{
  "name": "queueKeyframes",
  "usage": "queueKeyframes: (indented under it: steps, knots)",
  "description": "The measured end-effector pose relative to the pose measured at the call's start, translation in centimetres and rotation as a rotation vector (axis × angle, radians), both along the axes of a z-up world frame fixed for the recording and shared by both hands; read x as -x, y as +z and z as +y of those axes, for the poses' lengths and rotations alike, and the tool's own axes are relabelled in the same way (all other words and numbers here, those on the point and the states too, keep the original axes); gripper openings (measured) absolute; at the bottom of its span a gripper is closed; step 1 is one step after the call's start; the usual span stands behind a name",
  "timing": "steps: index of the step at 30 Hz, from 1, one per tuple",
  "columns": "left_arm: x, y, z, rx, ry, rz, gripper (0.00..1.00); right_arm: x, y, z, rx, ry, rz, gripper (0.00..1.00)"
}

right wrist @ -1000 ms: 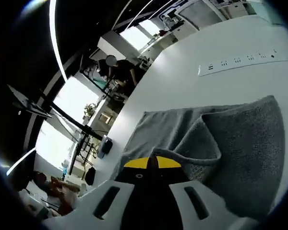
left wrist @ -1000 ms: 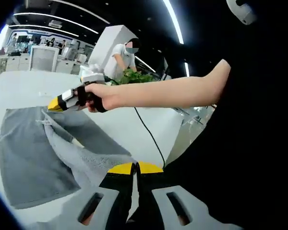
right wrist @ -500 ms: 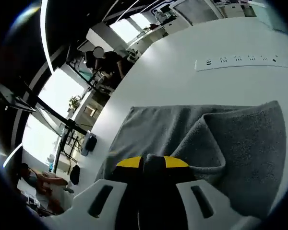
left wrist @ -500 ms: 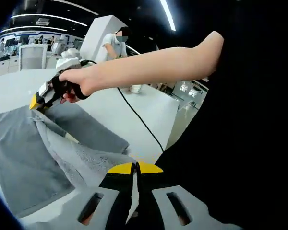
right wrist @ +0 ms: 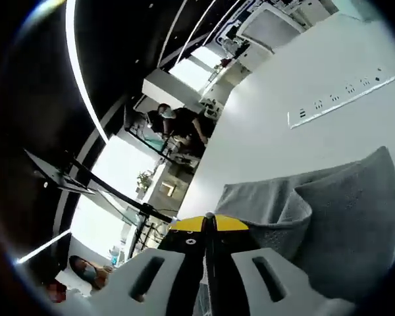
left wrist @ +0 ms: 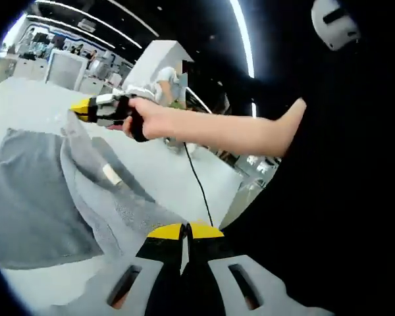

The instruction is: Fold the towel on the table until its edges align and the towel forms a compact rectangular stack.

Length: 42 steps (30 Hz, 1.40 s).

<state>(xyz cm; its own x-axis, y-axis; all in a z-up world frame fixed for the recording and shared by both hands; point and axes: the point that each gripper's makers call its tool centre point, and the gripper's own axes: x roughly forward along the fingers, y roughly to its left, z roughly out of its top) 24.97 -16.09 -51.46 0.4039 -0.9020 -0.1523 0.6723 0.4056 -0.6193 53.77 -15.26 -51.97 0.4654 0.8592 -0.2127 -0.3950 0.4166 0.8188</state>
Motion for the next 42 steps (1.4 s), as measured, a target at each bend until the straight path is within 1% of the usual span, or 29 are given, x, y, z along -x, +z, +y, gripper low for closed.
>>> queueKeyframes:
  steps: [1,2,4,5,6,8,9,10,11,13,15,16,17,18,19,20,24,25,26,29,32,35,37,38,40,42]
  knots:
    - [-0.2,0.3,0.5,0.036,0.027,0.013,0.02,-0.2,0.7,-0.3,-0.019,-0.011,-0.012,0.0]
    - [-0.6,0.7,1.3,0.075,0.061,0.019,0.02,-0.5,1.9,-0.7,-0.068,-0.029,-0.023,0.0]
    - [-1.2,1.3,2.5,0.1,0.113,0.012,0.02,-0.7,3.0,-1.2,-0.116,-0.045,-0.024,0.0]
    - [-1.3,1.5,2.9,0.098,0.126,0.008,0.02,-1.1,3.9,-1.8,-0.143,-0.064,-0.044,0.0]
    - [-1.4,1.9,3.5,0.092,0.146,-0.004,0.02,-1.5,4.4,-2.5,-0.145,-0.079,-0.052,0.0]
    - [-1.8,2.9,4.4,0.094,0.184,-0.022,0.02,-1.9,5.4,-3.1,-0.144,-0.095,-0.108,0.0]
    - [-1.8,3.5,4.6,0.094,0.189,-0.036,0.02,-2.1,6.1,-3.3,-0.162,-0.105,-0.122,0.0]
    - [-2.0,4.6,5.0,0.083,0.203,-0.087,0.02,-1.9,7.5,-3.2,-0.203,-0.114,-0.136,0.0]
    - [-2.0,5.5,5.1,0.08,0.21,-0.101,0.02,-1.9,8.0,-3.2,-0.212,-0.12,-0.142,0.0]
    - [-2.2,6.5,5.3,0.07,0.213,-0.125,0.02,-1.9,9.3,-2.7,-0.2,-0.119,-0.181,0.0]
    - [-2.4,7.0,5.5,0.052,0.208,-0.142,0.02,-2.1,10.5,-2.1,-0.223,-0.121,-0.201,0.0]
    - [-2.4,7.1,5.5,0.05,0.201,-0.146,0.02,-2.2,11.2,-2.0,-0.234,-0.123,-0.219,0.0]
    - [-2.3,7.1,5.4,0.047,0.186,-0.144,0.02,-2.2,12.0,-1.7,-0.246,-0.119,-0.262,0.0]
    - [-2.1,7.0,5.5,0.031,0.168,-0.142,0.02,-2.1,12.8,-1.3,-0.253,-0.104,-0.289,0.0]
    - [-2.2,6.8,5.6,0.012,0.166,-0.159,0.02,-2.2,13.1,-1.1,-0.249,-0.111,-0.294,0.0]
    - [-2.2,6.7,5.8,0.006,0.17,-0.158,0.02,-2.2,13.5,-0.9,-0.247,-0.111,-0.303,0.0]
    - [-2.6,6.4,6.8,-0.013,0.195,-0.161,0.02,-3.2,14.0,-0.4,-0.238,-0.119,-0.308,0.0]
    - [-3.0,6.1,7.5,-0.019,0.223,-0.148,0.02,-3.7,13.7,-0.2,-0.216,-0.123,-0.307,0.0]
    - [-3.4,5.9,8.2,-0.028,0.251,-0.148,0.02,-3.9,13.5,-0.1,-0.205,-0.123,-0.304,0.0]
    - [-3.6,5.6,9.2,-0.041,0.267,-0.149,0.02,-4.6,12.6,0.8,-0.148,-0.097,-0.306,0.0]
    - [-3.7,5.8,10.0,-0.048,0.289,-0.158,0.02,-5.0,11.6,1.9,-0.099,-0.071,-0.304,0.0]
    - [-3.9,5.3,10.9,-0.056,0.321,-0.147,0.02,-5.4,10.9,2.8,-0.09,-0.061,-0.281,0.0]
    - [-4.0,5.0,11.5,-0.058,0.346,-0.135,0.02,-5.6,10.2,3.3,-0.05,-0.05,-0.272,0.0]
    - [-3.9,5.1,11.7,-0.043,0.354,-0.137,0.02,-5.7,9.9,3.7,-0.041,-0.041,-0.271,0.0]
    - [-4.1,5.1,12.2,-0.018,0.385,-0.127,0.02,-6.0,9.7,4.1,-0.038,-0.037,-0.275,0.0]
    - [-4.2,4.8,12.5,-0.03,0.398,-0.121,0.02,-6.2,9.6,4.5,-0.046,-0.033,-0.266,0.0]
